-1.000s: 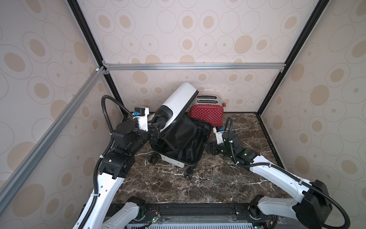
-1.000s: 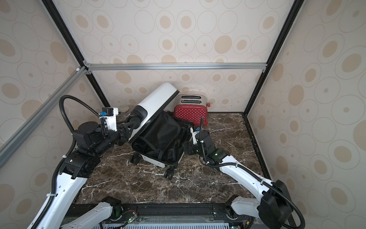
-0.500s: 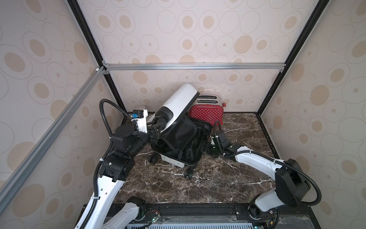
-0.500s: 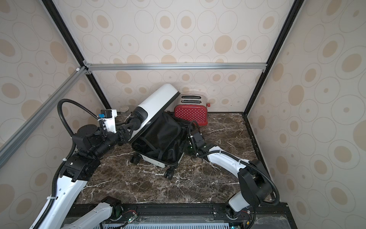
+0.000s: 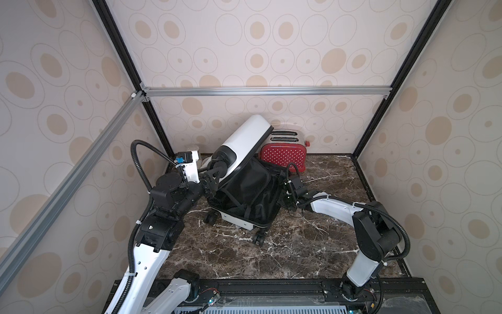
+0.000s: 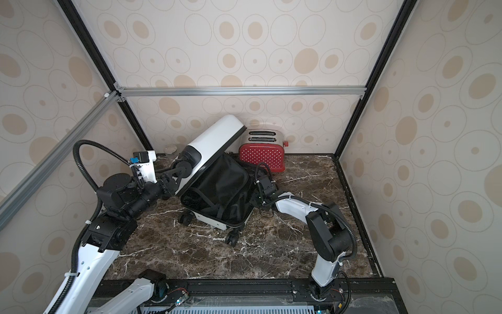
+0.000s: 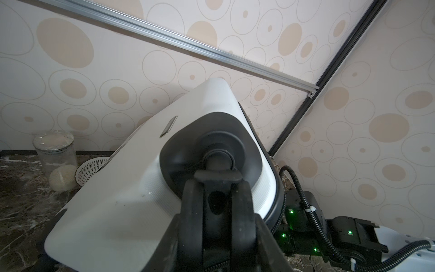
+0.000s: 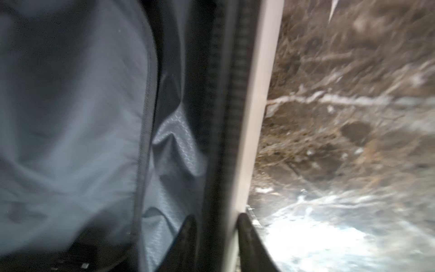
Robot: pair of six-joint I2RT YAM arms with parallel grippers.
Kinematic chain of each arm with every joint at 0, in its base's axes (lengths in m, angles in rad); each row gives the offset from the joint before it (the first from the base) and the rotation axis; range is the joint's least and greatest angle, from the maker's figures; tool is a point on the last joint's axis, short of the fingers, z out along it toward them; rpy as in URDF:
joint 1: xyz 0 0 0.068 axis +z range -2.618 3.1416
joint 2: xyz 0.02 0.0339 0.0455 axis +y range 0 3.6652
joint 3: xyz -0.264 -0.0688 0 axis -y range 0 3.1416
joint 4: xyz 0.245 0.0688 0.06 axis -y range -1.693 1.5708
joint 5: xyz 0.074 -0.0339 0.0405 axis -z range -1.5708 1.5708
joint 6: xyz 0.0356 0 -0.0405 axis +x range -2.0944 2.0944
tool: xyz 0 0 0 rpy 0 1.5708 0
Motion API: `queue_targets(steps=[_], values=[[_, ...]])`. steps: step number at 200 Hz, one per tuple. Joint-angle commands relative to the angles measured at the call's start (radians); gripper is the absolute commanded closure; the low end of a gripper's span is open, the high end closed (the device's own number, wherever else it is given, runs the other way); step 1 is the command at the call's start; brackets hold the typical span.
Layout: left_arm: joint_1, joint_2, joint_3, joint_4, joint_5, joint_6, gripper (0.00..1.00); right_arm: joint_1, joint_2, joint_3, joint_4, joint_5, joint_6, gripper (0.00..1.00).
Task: Open the suitcase zippers
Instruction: Open the suitcase at the center of the board.
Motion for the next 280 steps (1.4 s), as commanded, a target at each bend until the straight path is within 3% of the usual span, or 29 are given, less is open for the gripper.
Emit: queue_targets(steps=[1,17,54,84,123,158,166,213,239,246,248,250,280], values=[[0.010,-0.070,0.041,0.166,-0.075,-0.046,1.00,-0.036,-0.042,-0.039,-0.051,0.079,-0.078,0.92],[0.011,-0.102,0.038,0.164,-0.117,-0.075,1.00,-0.060,-0.125,-0.073,-0.091,0.117,-0.126,1.00],[0.012,-0.173,-0.025,0.151,-0.199,-0.162,1.00,-0.152,-0.321,-0.149,-0.220,0.142,-0.254,1.00],[0.012,-0.277,-0.186,0.180,-0.238,-0.284,1.00,-0.264,-0.444,-0.218,-0.269,0.136,-0.374,1.00],[0.012,-0.444,-0.379,0.122,-0.319,-0.444,1.00,-0.401,-0.464,-0.208,-0.308,0.057,-0.494,1.00],[0.012,-0.625,-0.493,0.013,-0.446,-0.547,0.94,-0.435,-0.433,-0.182,-0.307,0.015,-0.569,1.00],[0.012,-0.653,-0.503,-0.012,-0.482,-0.547,0.89,-0.441,-0.426,-0.173,-0.308,0.002,-0.579,1.00],[0.012,-0.663,-0.481,-0.173,-0.587,-0.530,0.37,-0.453,-0.432,-0.155,-0.244,-0.084,-0.573,0.95],[0.012,-0.634,-0.386,-0.356,-0.712,-0.533,0.27,-0.453,-0.426,-0.133,-0.250,-0.076,-0.561,0.93],[0.012,-0.637,-0.366,-0.397,-0.740,-0.533,0.16,-0.454,-0.424,-0.128,-0.255,-0.069,-0.556,0.93],[0.012,-0.636,-0.360,-0.407,-0.749,-0.533,0.05,-0.454,-0.423,-0.128,-0.254,-0.066,-0.555,0.92],[0.012,-0.638,-0.354,-0.417,-0.756,-0.534,0.03,-0.454,-0.422,-0.128,-0.255,-0.062,-0.553,0.92],[0.012,-0.634,-0.318,-0.432,-0.779,-0.441,0.02,-0.475,-0.427,-0.130,-0.242,-0.038,-0.521,0.88]])
